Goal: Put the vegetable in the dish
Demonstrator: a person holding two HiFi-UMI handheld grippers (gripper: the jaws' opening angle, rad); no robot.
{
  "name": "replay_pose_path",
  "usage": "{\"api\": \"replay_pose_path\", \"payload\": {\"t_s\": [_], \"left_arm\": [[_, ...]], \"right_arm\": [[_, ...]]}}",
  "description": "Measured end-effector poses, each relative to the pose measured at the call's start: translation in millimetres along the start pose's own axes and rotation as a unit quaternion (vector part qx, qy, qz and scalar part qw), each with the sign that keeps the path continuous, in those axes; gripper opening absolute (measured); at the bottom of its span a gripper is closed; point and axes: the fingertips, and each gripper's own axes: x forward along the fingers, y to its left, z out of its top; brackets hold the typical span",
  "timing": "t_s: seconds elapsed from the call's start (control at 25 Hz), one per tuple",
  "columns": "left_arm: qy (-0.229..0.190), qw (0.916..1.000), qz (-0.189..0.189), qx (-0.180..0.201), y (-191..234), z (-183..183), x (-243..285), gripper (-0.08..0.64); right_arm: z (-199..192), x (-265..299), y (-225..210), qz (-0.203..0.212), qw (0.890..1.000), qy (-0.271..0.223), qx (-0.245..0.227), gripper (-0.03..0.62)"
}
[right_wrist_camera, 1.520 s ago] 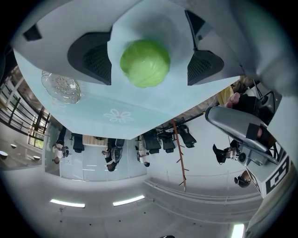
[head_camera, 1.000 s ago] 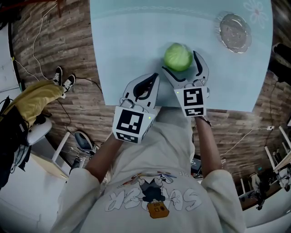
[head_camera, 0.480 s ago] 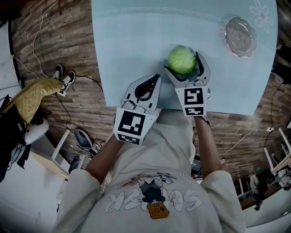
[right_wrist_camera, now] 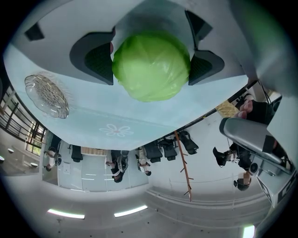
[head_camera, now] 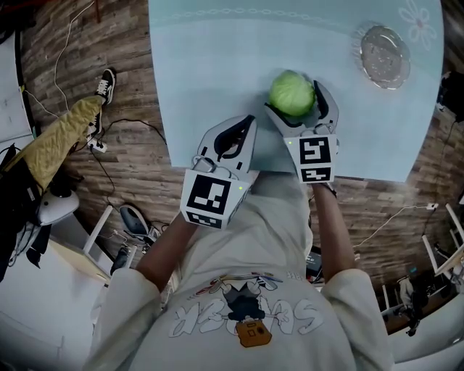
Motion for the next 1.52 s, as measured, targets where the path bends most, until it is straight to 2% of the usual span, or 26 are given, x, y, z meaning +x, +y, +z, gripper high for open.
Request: {"api": "replay_pose_path", "payload": {"t_s": [0.72, 0.96, 1.12, 1.2, 1.24, 1.28, 1.32, 1.4, 1.52], "left_arm": [[-0.003, 0.9999, -0.004, 0.016, -14.3, 6.0, 2.3, -0.003], [-0.005, 1.0, -0.001, 0.007, -14.2, 5.1, 5.8, -0.003], [0.007, 0.9992, -0.034, -0.021, -17.5, 9.3, 11.8, -0.003], [0.022, 0.9966, -0.067, -0.042, -20.9, 10.2, 19.1, -0.003], [0.03, 0.994, -0.09, -0.055, -24.1, 11.2, 24.3, 0.124], [0.038, 0.9906, -0.112, -0.069, -26.9, 12.7, 29.8, 0.202], [0.044, 0.987, -0.13, -0.083, -29.0, 14.5, 35.1, 0.21], [0.06, 0.9776, -0.167, -0.113, -33.0, 16.8, 44.5, 0.274], [0.093, 0.9565, -0.227, -0.157, -37.7, 15.2, 59.9, 0.359]], "right_arm": [[6.1, -29.0, -5.5, -0.005, 1.0, -0.023, 0.002, 0.502], [13.4, -36.9, -10.3, -0.007, 0.999, -0.036, -0.01, 0.502], [17.4, -43.2, -12.3, -0.009, 0.999, -0.043, -0.016, 0.502], [17.9, -45.5, -13.0, -0.009, 0.999, -0.045, -0.019, 0.502], [17.9, -46.6, -13.5, -0.008, 0.999, -0.046, -0.02, 0.502], [17.9, -47.7, -13.9, -0.008, 0.999, -0.047, -0.021, 0.502], [18.2, -49.1, -14.1, -0.008, 0.999, -0.048, -0.022, 0.502], [19.6, -52.1, -13.6, -0.008, 0.998, -0.052, -0.024, 0.502], [23.6, -55.3, -12.5, -0.004, 0.998, -0.061, -0.031, 0.502]]}}
